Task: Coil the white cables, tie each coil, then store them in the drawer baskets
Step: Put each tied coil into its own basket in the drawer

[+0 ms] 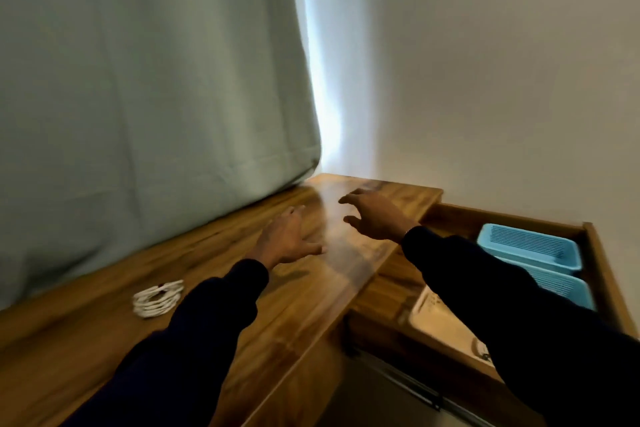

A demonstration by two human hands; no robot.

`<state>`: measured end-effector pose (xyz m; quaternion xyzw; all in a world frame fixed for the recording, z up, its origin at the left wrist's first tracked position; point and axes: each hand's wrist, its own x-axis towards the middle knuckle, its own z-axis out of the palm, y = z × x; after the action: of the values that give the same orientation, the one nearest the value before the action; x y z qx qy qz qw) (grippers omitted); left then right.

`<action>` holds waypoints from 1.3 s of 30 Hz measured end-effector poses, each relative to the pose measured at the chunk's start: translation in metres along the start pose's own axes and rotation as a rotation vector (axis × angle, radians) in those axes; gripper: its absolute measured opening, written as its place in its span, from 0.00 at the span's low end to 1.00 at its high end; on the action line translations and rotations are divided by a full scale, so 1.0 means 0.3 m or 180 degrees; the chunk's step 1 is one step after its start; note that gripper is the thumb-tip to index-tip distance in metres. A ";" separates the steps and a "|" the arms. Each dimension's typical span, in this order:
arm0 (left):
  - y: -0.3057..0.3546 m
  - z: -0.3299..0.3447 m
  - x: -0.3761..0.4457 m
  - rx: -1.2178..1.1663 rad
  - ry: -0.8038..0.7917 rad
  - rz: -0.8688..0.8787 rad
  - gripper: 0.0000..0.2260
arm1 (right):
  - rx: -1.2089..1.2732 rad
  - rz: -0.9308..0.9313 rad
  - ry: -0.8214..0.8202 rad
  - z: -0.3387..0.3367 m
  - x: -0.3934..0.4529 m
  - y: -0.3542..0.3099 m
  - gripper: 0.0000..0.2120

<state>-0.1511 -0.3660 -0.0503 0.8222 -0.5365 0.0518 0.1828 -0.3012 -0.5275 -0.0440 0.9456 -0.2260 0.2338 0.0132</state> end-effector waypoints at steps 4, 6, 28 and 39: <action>-0.215 -0.104 -0.108 0.0199 0.0157 -0.0353 0.49 | 0.0158 -0.0426 -0.0115 0.067 0.103 -0.195 0.23; -0.308 -0.147 -0.176 0.0254 0.0172 -0.0564 0.50 | 0.0182 -0.0635 -0.0202 0.103 0.145 -0.296 0.23; -0.789 -0.229 -0.601 -0.0149 0.0009 -0.1563 0.55 | 0.1787 -0.0015 -0.1638 0.445 0.298 -1.003 0.19; -0.750 -0.150 -0.456 -0.1420 0.0100 -0.1581 0.27 | 0.3520 0.0239 -0.1179 0.410 0.274 -0.839 0.08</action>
<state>-0.0007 -0.1514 -0.1023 0.8667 -0.3149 -0.1004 0.3736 -0.0735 -0.3524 -0.0963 0.8284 -0.1023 0.1482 -0.5303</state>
